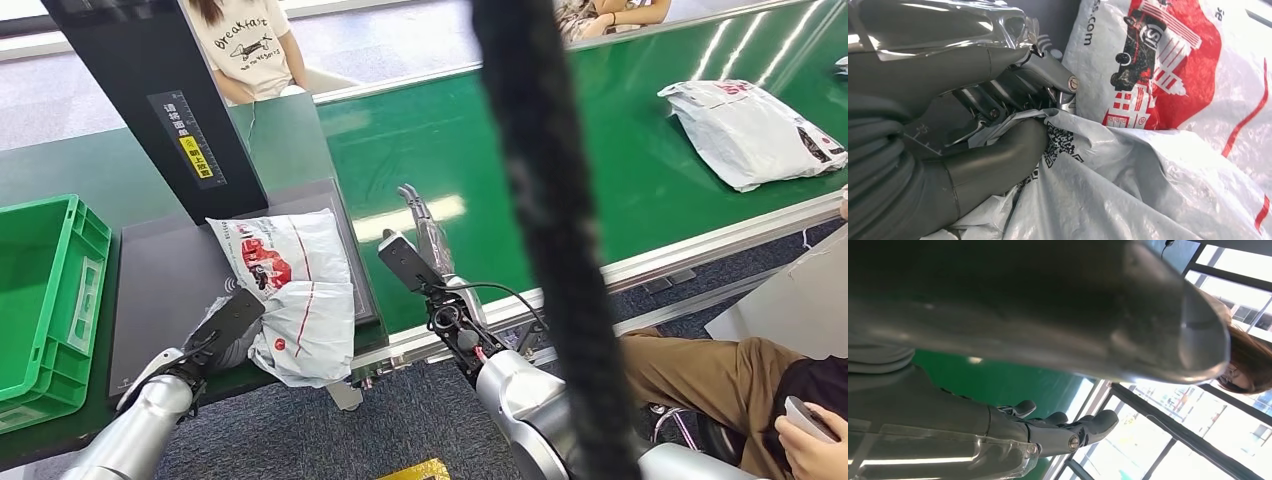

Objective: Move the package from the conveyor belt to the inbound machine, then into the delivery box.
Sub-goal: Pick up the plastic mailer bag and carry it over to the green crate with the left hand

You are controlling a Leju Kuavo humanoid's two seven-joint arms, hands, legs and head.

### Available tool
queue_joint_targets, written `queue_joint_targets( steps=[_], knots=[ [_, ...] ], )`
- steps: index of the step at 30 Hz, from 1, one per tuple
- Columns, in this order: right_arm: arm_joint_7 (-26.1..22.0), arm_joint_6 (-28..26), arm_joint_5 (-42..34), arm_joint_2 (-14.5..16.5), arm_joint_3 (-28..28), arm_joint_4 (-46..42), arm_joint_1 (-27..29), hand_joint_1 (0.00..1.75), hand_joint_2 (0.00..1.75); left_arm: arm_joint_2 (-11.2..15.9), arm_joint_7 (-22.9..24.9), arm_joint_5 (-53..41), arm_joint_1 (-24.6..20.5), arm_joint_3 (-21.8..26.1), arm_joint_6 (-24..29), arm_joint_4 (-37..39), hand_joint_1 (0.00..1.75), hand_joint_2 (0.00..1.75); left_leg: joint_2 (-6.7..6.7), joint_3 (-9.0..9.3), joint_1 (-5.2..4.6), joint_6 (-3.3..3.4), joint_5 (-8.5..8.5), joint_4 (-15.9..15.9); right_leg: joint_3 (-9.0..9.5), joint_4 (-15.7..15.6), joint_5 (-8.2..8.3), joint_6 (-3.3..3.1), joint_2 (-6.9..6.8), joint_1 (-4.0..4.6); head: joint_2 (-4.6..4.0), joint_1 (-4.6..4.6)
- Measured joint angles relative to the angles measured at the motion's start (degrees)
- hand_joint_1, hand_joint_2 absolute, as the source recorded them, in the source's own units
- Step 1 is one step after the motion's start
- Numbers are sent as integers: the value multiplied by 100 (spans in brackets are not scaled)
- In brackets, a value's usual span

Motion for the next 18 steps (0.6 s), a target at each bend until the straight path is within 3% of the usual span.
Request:
queue_joint_targets(
  steps=[12,18],
  knots=[
    [-46,-8,-26,-39,-10,-51,79,0,0,133,-39,33,-44,113,227,-1,175,175,0,1,0,0,0,0,-1,0,0,0,0,1,0,0],
    [-88,-11,-46,-95,-21,-192,298,0,0,422,120,46,-512,282,567,-15,175,175,2,0,2,-1,1,0,-2,2,1,-1,1,3,0,0]
  ],
)
